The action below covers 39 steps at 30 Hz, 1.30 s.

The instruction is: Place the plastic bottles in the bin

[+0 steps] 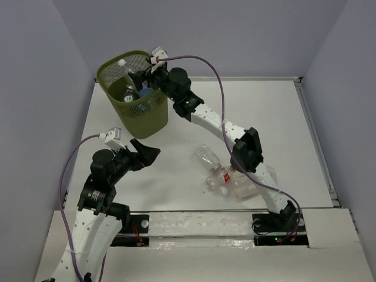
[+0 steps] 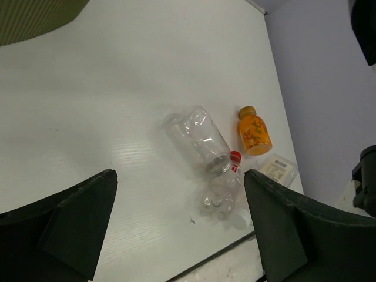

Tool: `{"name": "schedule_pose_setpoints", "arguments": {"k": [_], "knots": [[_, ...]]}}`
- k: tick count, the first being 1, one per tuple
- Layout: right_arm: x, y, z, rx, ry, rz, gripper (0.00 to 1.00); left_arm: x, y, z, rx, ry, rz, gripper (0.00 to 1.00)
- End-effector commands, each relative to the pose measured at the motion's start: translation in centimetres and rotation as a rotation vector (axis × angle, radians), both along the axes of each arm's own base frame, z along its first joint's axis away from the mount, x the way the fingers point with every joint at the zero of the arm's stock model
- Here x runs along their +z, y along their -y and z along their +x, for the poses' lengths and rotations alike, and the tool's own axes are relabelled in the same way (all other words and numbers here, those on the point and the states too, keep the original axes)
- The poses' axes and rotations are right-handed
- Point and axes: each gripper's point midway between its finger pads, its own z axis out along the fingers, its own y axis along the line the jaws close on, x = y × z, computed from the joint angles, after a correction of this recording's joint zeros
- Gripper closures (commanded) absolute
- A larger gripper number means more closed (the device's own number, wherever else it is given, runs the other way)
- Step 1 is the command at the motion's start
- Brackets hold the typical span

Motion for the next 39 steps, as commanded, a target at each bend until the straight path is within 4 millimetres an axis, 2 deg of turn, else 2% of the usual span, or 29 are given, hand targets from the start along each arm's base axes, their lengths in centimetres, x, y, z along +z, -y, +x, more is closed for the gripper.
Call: {"name": "schedule_pose_setpoints", "arguments": {"k": [1,2,3,4,5,6,7,8,9,10,11,12,13,14,15,16,17,18,19,20,21,22,23,24,25,27,30,31,39], "knots": [[11.0,4.7,-4.1,0.014,0.128,0.136,0.0,1.7,2.6,-0.4,-0.126,0.033,-0.098,0.01],[11.0,5.0,-4.3,0.011,0.125,0.12,0.0,2.1,2.8,-0.2,-0.13,0.047,-0.104,0.01],[12.8,6.0,-5.4,0.016,0.139,0.125,0.0,1.7,3.3,0.0,-0.14,0.031,-0.099,0.01],[11.4,5.6,-5.0,0.017,0.119,0.094,0.01,2.0,3.5,0.0,-0.138,0.043,-0.097,0.01],[13.2,6.8,-6.2,0.016,0.136,0.1,0.01,1.6,3.8,0.3,-0.137,0.026,-0.092,0.01],[11.8,6.7,-6.0,0.011,0.108,0.069,0.01,1.8,4.0,0.8,-0.116,0.04,-0.089,0.01],[13.3,8.1,-7.0,0.0,0.112,0.081,0.04,1.2,5.5,0.5,-0.153,0.012,-0.089,0.01],[13.2,8.8,-7.3,-0.008,0.094,0.08,0.05,1.1,5.7,1.1,-0.119,0.014,-0.074,0.01],[12.3,10.3,-8.2,-0.028,0.055,0.063,0.08,0.5,7.5,0.8,-0.161,-0.005,-0.059,0.01],[8.5,9.6,-7.3,-0.036,-0.008,0.012,0.08,0.2,7.3,1.6,-0.128,-0.012,-0.048,0.01],[10.5,12.0,-9.4,-0.036,-0.002,0.043,0.09,0.0,8.5,1.6,-0.135,-0.011,-0.034,0.01],[9.4,13.5,-9.7,-0.077,-0.037,0.036,0.09,-0.6,9.1,1.7,-0.14,-0.023,-0.019,0.01],[3.4,14.0,-9.7,-0.097,-0.127,-0.052,0.09,-1.9,10.0,2.1,-0.146,-0.056,0.004,0.01],[1.9,15.3,-10.5,-0.115,-0.158,-0.068,0.09,-2.4,10.7,2.2,-0.156,-0.065,0.012,0.01],[3.4,18.3,-12.3,-0.132,-0.167,-0.021,0.09,-2.2,11.4,2.8,-0.14,-0.053,0.005,0.01],[1.2,19.6,-12.9,-0.155,-0.219,-0.047,0.09,-3.7,12.1,3.2,-0.143,-0.089,0.027,0.01],[-3.8,20.5,-13.8,-0.161,-0.321,-0.093,0.08,-4.1,12.8,3.3,-0.152,-0.098,0.031,0.01],[-3.2,22.8,-15.0,-0.186,-0.33,-0.06,0.07,-4.6,13.6,4.0,-0.146,-0.116,0.033,0.01],[-5.2,23.9,-15.8,-0.199,-0.378,-0.084,0.07,-4.8,14.1,4.2,-0.145,-0.121,0.034,0.01],[-8.8,24.8,-16.6,-0.215,-0.447,-0.118,0.06,-5.0,14.5,4.5,-0.141,-0.123,0.035,0.01],[-9.8,25.7,-17.3,-0.225,-0.478,-0.123,0.06,-4.4,15.4,4.9,-0.147,-0.106,0.02,0.01],[-10.4,27.2,-18.3,-0.247,-0.504,-0.128,0.05,-5.7,15.9,5.2,-0.139,-0.14,0.032,0.01],[-11.4,27.8,-19.0,-0.251,-0.543,-0.124,0.05,-6.1,16.4,5.4,-0.141,-0.151,0.03,0.01],[-13.8,28.6,-19.6,-0.267,-0.586,-0.156,0.04,-5.7,17.3,5.6,-0.156,-0.145,0.006,0.01],[-13.8,29.4,-20.4,-0.269,-0.59,-0.141,0.04,-7.3,17.8,5.7,-0.162,-0.179,0.02,0.01],[-16.9,31.1,-21.7,-0.3,-0.663,-0.18,0.04,-8.4,19.2,5.9,-0.176,-0.214,-0.004,0.01],[-18.4,31.8,-22.8,-0.294,-0.706,-0.175,0.04,-8.9,20.7,6.4,-0.196,-0.239,-0.008,0.01],[-19.0,32.1,-23.4,-0.286,-0.72,-0.174,0.04,-10.0,21.1,6.4,-0.197,-0.26,0.01,0.01],[-20.9,33.0,-24.8,-0.273,-0.765,-0.171,0.04,-12.0,22.1,8.6,-0.149,-0.273,0.055,0.01]]}}
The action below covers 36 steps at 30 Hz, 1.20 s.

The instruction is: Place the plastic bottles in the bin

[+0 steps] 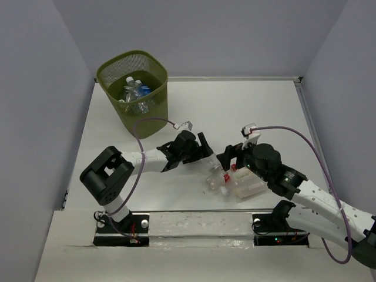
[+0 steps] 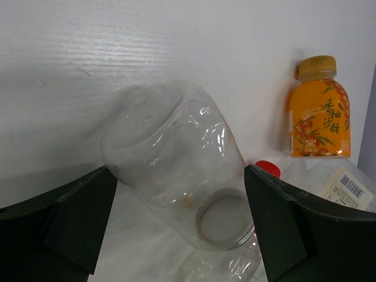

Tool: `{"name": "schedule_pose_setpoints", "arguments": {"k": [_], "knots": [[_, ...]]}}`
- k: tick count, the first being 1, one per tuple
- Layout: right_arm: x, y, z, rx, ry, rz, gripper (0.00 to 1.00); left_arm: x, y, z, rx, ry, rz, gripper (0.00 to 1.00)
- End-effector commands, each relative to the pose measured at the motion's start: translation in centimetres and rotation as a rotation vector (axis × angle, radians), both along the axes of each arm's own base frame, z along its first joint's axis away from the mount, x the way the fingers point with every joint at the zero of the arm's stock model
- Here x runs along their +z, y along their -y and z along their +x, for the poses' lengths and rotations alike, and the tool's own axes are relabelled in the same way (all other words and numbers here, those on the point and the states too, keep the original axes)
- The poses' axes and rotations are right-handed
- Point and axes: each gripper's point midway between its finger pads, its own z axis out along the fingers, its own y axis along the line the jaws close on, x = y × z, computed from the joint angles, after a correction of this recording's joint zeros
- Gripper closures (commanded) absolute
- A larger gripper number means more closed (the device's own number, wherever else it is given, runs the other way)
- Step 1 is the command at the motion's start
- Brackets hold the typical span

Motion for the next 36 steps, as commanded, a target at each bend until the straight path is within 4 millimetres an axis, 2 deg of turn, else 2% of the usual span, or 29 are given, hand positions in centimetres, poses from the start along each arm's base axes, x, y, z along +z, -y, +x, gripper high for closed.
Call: {"name": "schedule_pose_setpoints", "arguments": {"k": [1,3,6,7,9,10,11,14,15,17,18,20,21,22,24,25,27,28,30,31,32,33,34,35,36], "knots": [[-0.8,0.5,-0.5,-0.02,-0.034,0.023,0.04,1.7,1.8,2.5,0.041,0.067,-0.036,0.01],[-1.6,0.6,-0.7,-0.025,-0.054,0.024,0.04,1.1,1.7,3.0,0.061,0.07,-0.019,0.01],[-2.7,0.8,-0.9,-0.04,-0.085,0.021,0.05,0.0,1.3,4.0,0.104,0.085,0.016,0.08],[-3.1,1.0,-0.7,-0.055,-0.092,0.015,0.05,-0.3,1.2,4.2,0.107,0.088,0.028,0.2],[-3.5,1.3,-0.7,-0.08,-0.107,0.014,0.05,-0.3,0.7,4.7,0.132,0.109,0.043,0.28],[-3.7,1.7,-0.7,-0.102,-0.117,0.0,0.05,0.3,0.4,5.0,0.141,0.124,0.038,0.39],[-3.8,2.1,-0.6,-0.122,-0.125,-0.004,0.05,0.9,0.1,5.3,0.15,0.139,0.034,0.45],[-3.3,3.3,-0.8,-0.19,-0.144,0.005,0.04,3.7,-1.1,6.3,0.182,0.207,0.014,0.53],[-3.1,3.7,-0.8,-0.21,-0.143,0.013,0.04,5.8,-1.5,6.7,0.192,0.256,0.003,0.54],[-2.4,4.8,-0.9,-0.26,-0.135,0.029,0.03,8.3,-1.9,7.3,0.195,0.319,-0.002,0.54],[-2.4,5.2,-1.0,-0.276,-0.135,0.03,0.03,10.8,-2.1,7.4,0.199,0.362,-0.032,0.54],[-1.8,5.5,-0.9,-0.286,-0.119,0.042,0.03,13.8,-2.3,7.5,0.198,0.42,-0.056,0.54],[-1.7,5.5,-0.9,-0.287,-0.113,0.044,0.03,15.9,-2.5,7.6,0.208,0.457,-0.071,0.54],[-1.6,5.5,-0.9,-0.285,-0.115,0.045,0.03,19.0,-3.1,7.4,0.216,0.519,-0.096,0.54],[-1.4,5.4,-0.9,-0.287,-0.115,0.054,0.03,22.9,-4.4,7.5,0.252,0.598,-0.111,0.54],[-1.1,5.4,-0.7,-0.294,-0.109,0.059,0.03,26.7,-5.7,7.3,0.279,0.65,-0.139,0.54],[-0.7,5.4,-0.7,-0.29,-0.099,0.066,0.03,30.3,-7.5,7.4,0.3,0.718,-0.13,0.54],[-0.3,5.3,-0.8,-0.28,-0.088,0.071,0.03,33.7,-9.7,7.6,0.352,0.762,-0.137,0.54],[0.0,5.2,-0.8,-0.265,-0.079,0.069,0.03,36.8,-12.7,8.1,0.417,0.817,-0.116,0.54],[0.0,5.0,-1.0,-0.245,-0.078,0.068,0.03,39.6,-14.6,8.0,0.468,0.867,-0.13,0.55],[0.2,4.7,-1.0,-0.23,-0.072,0.073,0.03,40.9,-17.5,8.8,0.544,0.901,-0.108,0.55],[0.3,4.5,-1.0,-0.219,-0.068,0.073,0.03,43.0,-19.6,8.9,0.599,0.947,-0.084,0.55],[0.4,4.2,-1.0,-0.202,-0.068,0.078,0.04,43.5,-21.0,9.6,0.643,0.957,-0.044,0.55],[0.5,3.9,-1.0,-0.191,-0.065,0.081,0.04,43.9,-23.6,10.6,0.708,0.961,0.007,0.56],[0.6,3.9,-1.0,-0.185,-0.058,0.076,0.04,44.5,-24.4,11.2,0.714,0.966,0.032,0.56]]}}
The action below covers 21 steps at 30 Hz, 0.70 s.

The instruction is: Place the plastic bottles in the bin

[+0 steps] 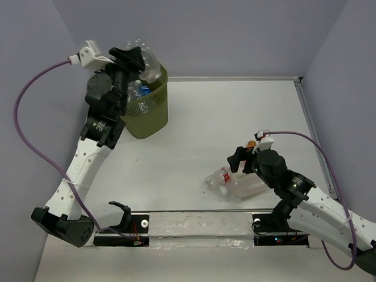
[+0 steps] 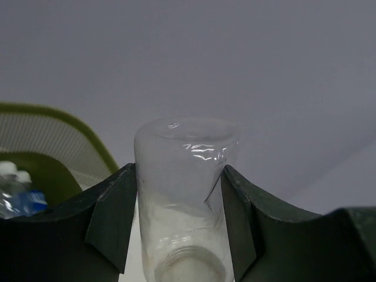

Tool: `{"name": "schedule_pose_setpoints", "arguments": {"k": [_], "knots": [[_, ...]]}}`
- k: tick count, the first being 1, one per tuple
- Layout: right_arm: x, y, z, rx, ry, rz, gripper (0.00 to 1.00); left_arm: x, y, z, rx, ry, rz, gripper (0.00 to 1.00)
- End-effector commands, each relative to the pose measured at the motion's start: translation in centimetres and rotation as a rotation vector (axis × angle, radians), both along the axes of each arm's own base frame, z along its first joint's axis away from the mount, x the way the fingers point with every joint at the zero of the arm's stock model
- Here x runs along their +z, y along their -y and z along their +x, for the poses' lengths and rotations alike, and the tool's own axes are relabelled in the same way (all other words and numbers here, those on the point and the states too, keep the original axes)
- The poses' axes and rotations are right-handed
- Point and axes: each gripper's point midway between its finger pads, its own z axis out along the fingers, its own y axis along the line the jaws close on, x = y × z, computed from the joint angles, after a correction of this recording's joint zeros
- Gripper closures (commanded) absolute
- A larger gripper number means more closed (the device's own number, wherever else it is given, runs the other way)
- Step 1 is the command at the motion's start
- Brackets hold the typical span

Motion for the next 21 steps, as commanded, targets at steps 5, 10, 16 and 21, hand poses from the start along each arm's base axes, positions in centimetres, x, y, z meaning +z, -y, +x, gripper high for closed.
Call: {"name": "schedule_pose_setpoints", "arguments": {"k": [5,10,16,21], "knots": [[3.1,-0.3,1.0,0.002,0.071,-0.005,0.04,1.8,-11.4,7.1,0.382,-0.058,0.191,0.55],[2.3,1.5,2.1,-0.127,0.043,-0.07,0.02,-1.9,-13.7,11.1,0.434,-0.149,0.244,0.14],[1.2,4.6,2.6,-0.321,0.003,-0.141,0.01,-0.7,-9.1,10.2,0.223,-0.086,0.236,0.01],[4.0,7.2,3.3,-0.457,0.059,-0.171,0.03,0.5,0.2,2.5,-0.091,-0.012,0.287,0.01]]}}
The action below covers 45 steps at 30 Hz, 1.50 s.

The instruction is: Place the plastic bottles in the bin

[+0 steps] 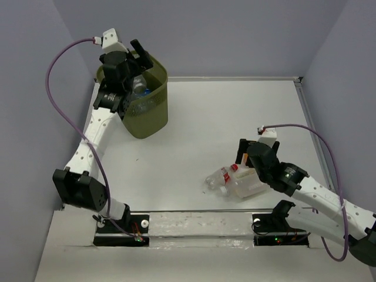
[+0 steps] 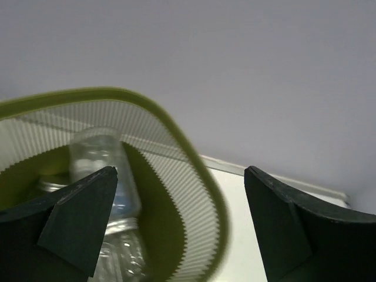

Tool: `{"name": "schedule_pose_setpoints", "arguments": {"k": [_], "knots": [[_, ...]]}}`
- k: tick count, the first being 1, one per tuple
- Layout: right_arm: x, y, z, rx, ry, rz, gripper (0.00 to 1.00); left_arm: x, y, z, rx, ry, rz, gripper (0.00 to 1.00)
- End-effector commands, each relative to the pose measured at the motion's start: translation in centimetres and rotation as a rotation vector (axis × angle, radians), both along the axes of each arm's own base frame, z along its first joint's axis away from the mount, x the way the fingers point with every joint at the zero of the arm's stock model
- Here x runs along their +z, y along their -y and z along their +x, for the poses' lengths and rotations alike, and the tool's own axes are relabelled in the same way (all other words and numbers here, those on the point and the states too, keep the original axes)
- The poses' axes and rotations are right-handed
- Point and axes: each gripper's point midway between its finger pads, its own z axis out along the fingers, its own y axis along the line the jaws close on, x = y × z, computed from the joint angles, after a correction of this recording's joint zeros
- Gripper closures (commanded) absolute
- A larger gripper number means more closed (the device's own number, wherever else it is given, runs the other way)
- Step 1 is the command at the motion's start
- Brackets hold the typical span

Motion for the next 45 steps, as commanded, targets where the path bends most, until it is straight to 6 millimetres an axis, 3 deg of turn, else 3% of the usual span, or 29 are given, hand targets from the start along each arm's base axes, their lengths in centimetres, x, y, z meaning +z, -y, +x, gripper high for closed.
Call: {"name": "schedule_pose_setpoints", "arguments": {"k": [1,2,3,4,5,6,7,8,9,10,12,13,15,17,21,29,36,40,45], "knots": [[5.7,3.0,1.2,-0.178,0.145,0.014,0.04,7.2,9.1,-10.6,-0.367,0.194,-0.023,0.01],[8.2,3.7,1.3,-0.198,0.196,0.039,0.07,6.1,12.3,-13.0,-0.511,0.177,-0.027,0.01],[9.6,4.1,1.2,-0.206,0.225,0.049,0.08,4.6,13.7,-14.5,-0.583,0.15,-0.032,0.01],[11.2,5.2,1.3,-0.247,0.26,0.05,0.09,1.3,14.5,-16.3,-0.63,0.085,-0.062,0.01],[12.7,5.7,1.3,-0.254,0.289,0.059,0.11,-0.4,15.6,-17.7,-0.684,0.06,-0.071,0.01],[15.7,6.1,0.9,-0.24,0.341,0.073,0.15,-4.9,18.2,-20.0,-0.794,-0.02,-0.053,0.01],[17.1,6.3,0.9,-0.236,0.362,0.08,0.18,-4.4,19.0,-21.2,-0.83,-0.007,-0.058,0.01],[18.5,6.0,0.7,-0.198,0.387,0.109,0.19,-8.0,19.9,-22.4,-0.864,-0.081,-0.051,0.01],[20.6,5.9,0.3,-0.165,0.421,0.124,0.22,-9.5,21.0,-23.7,-0.911,-0.11,-0.04,0.01],[21.3,5.5,0.2,-0.134,0.428,0.131,0.22,-11.5,23.0,-26.1,-0.991,-0.145,-0.016,0.01],[21.3,4.3,0.3,-0.06,0.41,0.119,0.22,-13.6,24.3,-27.1,-0.993,-0.17,0.05,0.01],[20.6,4.0,0.4,-0.044,0.393,0.107,0.21,-15.3,25.6,-28.6,-1.033,-0.195,0.089,0.01],[18.5,3.1,0.8,-0.024,0.331,0.086,0.17,-16.6,26.1,-28.5,-1.017,-0.202,0.132,0.01],[15.0,2.0,1.0,0.013,0.241,0.052,0.13,-18.3,27.0,-28.3,-1.028,-0.241,0.172,0.01],[9.7,2.0,1.8,0.006,0.11,0.027,0.08,-21.5,27.8,-28.3,-1.054,-0.318,0.243,0.01],[2.7,1.6,2.5,0.019,-0.083,-0.015,0.06,-26.5,29.4,-30.4,-1.198,-0.458,0.305,0.01],[-0.8,1.0,3.7,0.03,-0.194,-0.01,0.06,-29.3,30.0,-31.3,-1.223,-0.547,0.332,0.01],[-2.6,2.8,4.1,-0.064,-0.249,0.02,0.05,-29.7,30.1,-31.7,-1.236,-0.556,0.32,0.01],[-4.8,3.5,4.4,-0.098,-0.32,0.006,0.03,-30.6,30.3,-32.0,-1.256,-0.581,0.333,0.01]]}}
